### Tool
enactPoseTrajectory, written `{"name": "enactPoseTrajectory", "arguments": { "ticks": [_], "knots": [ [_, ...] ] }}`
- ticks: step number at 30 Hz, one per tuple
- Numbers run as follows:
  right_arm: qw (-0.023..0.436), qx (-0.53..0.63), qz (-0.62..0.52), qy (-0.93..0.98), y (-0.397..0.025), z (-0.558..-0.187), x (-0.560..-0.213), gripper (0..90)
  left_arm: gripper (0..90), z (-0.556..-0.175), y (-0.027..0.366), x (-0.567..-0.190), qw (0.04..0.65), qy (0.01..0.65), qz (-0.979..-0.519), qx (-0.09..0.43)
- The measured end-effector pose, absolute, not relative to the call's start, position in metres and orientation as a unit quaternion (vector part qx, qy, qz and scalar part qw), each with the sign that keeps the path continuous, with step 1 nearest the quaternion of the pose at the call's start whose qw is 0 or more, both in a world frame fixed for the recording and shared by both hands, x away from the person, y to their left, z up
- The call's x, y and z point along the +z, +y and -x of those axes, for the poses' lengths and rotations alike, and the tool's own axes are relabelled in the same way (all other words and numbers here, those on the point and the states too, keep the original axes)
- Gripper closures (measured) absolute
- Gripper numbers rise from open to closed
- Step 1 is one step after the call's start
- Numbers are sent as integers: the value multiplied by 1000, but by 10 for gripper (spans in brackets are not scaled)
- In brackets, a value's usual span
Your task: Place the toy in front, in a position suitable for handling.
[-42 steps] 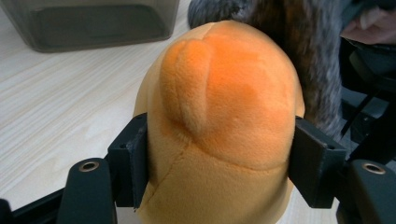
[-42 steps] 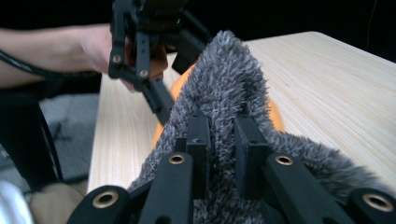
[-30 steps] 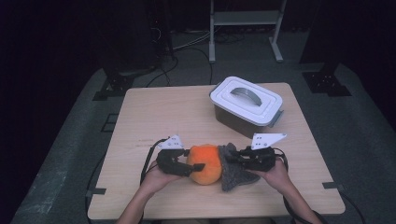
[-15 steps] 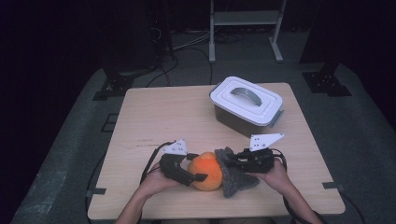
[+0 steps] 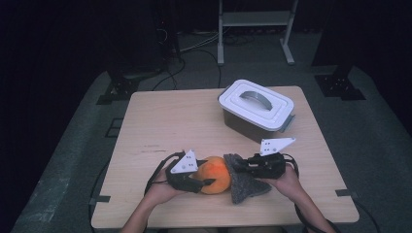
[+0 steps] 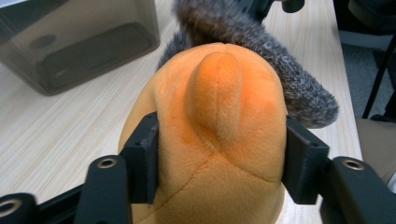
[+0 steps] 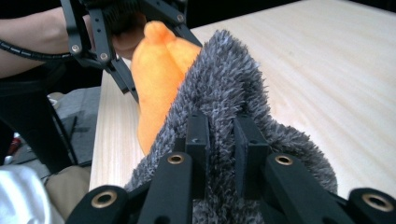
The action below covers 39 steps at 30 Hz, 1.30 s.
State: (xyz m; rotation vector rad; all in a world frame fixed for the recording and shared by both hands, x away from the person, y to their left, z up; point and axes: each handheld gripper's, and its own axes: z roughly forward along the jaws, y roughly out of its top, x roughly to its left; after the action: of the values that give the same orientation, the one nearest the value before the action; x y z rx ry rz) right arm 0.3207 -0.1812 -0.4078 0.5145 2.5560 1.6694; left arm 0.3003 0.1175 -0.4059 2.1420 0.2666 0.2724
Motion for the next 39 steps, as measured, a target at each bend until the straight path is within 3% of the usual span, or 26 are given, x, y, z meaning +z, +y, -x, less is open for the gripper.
{"name": "enactPoseTrajectory", "arguments": {
  "ticks": [2,4,6,12,19,24,30,39],
  "knots": [
    [18,563,-152,812,-179,-316,-403,771,322,-302,118,-408,469,115,-870,98],
    [20,554,-143,820,-173,-314,-402,770,170,-306,117,-410,475,133,-866,78],
    [13,546,-142,826,-168,-314,-409,770,127,-308,117,-412,475,141,-865,71],
    [-1,547,-150,823,-172,-318,-416,771,312,-308,123,-414,474,129,-868,74],
    [3,529,-188,828,-187,-327,-426,771,319,-311,131,-418,487,130,-861,61],
    [20,545,-151,824,-174,-316,-411,772,310,-307,129,-418,486,106,-865,64],
    [16,550,-137,824,-165,-312,-409,771,327,-303,127,-418,483,93,-866,89],
    [4,550,-158,820,-176,-318,-411,771,335,-303,126,-419,485,84,-867,81]
  ]
}}
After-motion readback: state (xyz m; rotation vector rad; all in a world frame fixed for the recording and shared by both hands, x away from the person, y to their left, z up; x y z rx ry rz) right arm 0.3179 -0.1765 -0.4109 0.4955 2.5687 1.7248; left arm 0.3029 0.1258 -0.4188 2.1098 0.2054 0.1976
